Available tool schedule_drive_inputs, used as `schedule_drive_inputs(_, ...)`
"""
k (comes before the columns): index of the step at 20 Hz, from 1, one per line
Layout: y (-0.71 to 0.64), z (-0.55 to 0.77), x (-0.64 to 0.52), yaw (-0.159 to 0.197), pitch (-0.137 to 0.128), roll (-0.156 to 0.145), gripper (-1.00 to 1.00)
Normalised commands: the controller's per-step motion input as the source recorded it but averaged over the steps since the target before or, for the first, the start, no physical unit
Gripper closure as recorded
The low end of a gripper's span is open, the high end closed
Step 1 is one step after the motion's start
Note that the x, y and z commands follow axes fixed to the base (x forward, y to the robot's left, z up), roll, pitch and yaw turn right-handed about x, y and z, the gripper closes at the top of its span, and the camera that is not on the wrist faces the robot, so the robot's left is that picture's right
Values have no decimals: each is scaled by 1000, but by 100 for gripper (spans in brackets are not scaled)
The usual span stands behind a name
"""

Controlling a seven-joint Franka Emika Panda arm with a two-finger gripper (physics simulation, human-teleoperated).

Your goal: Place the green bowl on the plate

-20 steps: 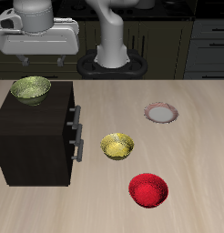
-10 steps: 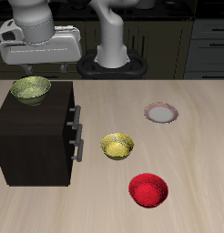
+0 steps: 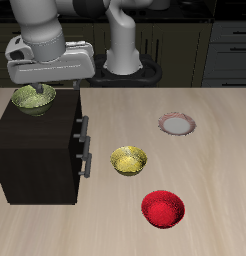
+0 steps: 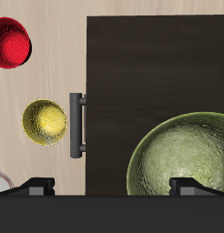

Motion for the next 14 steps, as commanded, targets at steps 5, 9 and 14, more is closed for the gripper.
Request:
schedule_drive_inputs(5,-27,-304,-44,-20,27,6,-100)
schedule_drive_inputs(9,-75,-272,-60,-19,27,-12,-100)
schedule_drive_inputs(14,-128,-206,-30,-37,28,-13,-100)
